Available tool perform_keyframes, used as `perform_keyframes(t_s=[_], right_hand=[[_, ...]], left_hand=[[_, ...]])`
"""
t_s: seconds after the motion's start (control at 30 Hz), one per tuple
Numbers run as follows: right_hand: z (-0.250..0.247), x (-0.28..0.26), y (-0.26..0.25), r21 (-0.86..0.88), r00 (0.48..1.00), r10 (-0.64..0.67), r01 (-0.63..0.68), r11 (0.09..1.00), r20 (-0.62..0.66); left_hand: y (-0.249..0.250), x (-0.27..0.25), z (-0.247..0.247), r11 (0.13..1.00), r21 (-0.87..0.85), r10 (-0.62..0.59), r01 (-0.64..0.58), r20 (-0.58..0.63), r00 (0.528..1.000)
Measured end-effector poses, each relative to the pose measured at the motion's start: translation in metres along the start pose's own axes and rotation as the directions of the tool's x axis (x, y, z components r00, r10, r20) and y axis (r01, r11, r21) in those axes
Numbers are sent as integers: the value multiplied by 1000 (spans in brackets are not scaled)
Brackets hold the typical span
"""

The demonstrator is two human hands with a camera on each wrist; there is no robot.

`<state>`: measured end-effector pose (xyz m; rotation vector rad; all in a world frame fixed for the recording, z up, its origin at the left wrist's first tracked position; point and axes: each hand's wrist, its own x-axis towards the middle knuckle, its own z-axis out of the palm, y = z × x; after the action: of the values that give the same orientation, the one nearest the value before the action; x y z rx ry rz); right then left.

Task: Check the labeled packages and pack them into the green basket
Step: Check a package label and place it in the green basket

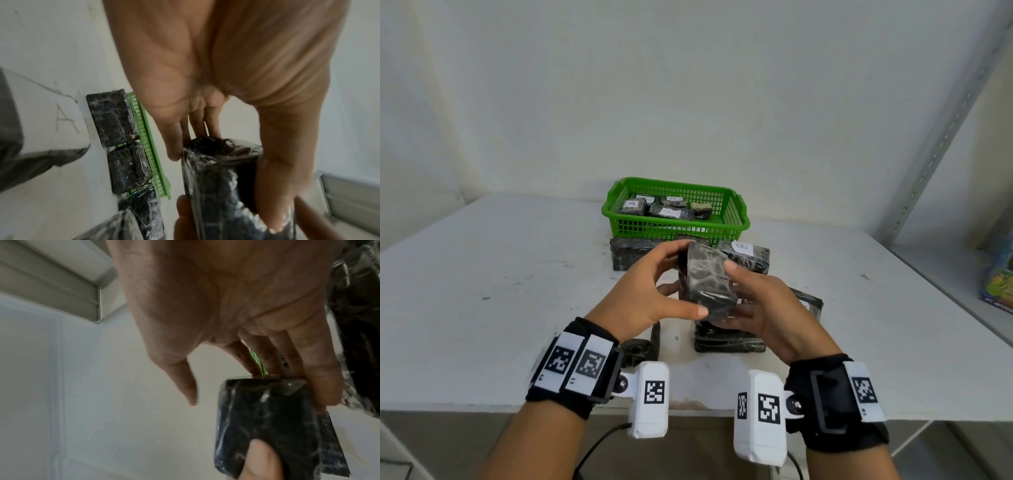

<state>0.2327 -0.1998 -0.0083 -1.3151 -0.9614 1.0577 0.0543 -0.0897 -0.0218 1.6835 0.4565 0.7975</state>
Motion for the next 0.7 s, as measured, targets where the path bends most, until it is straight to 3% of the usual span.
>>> perform_keyframes(t_s=[0.1,0.2,0.33,0.57,0.7], right_hand=[[0,5,4,-23,993,-69,68,997,-101],[-1,5,8,-50,973,-169,163,985,-160],[0,3,13,-87,955,-254,243,966,-155],[3,0,-4,11,998,-58,58,998,-28],[3,2,-6,19,995,-92,92,996,-27]], left_hand=[[2,-3,4,998,-58,0,3,65,998],[8,-2,12,996,-92,-21,16,-52,998],[7,3,14,1000,1,23,-23,-180,983],[9,-2,14,974,86,216,-208,-105,971],[10,-3,12,973,121,203,-198,-37,978]])
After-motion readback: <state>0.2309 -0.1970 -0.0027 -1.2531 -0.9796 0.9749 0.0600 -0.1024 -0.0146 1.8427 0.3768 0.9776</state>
